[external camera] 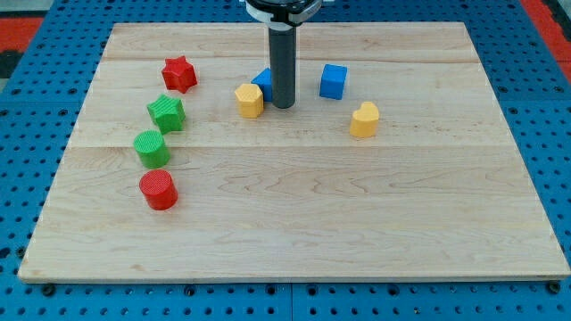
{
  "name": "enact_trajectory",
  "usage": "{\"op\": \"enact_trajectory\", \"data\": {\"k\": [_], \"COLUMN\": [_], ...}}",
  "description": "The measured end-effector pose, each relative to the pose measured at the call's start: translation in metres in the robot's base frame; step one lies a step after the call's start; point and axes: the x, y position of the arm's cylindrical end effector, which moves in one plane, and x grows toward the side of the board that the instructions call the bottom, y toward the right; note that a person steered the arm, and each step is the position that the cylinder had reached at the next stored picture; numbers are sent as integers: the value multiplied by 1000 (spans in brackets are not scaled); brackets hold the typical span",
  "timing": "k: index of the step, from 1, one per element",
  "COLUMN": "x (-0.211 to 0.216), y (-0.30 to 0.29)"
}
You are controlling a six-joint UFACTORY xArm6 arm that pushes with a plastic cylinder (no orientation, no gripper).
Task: Move the yellow heart to the bottom right of the blue triangle
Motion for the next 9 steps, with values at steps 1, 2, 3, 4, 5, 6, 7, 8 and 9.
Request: {"op": "enact_trajectory", "data": {"k": [1,2,3,4,5,6,7,8,9], "x": [-2,-21,6,32,60,65,62,62,62], "y": [-2,-17,-18,-19,30,70,80,87,90]}}
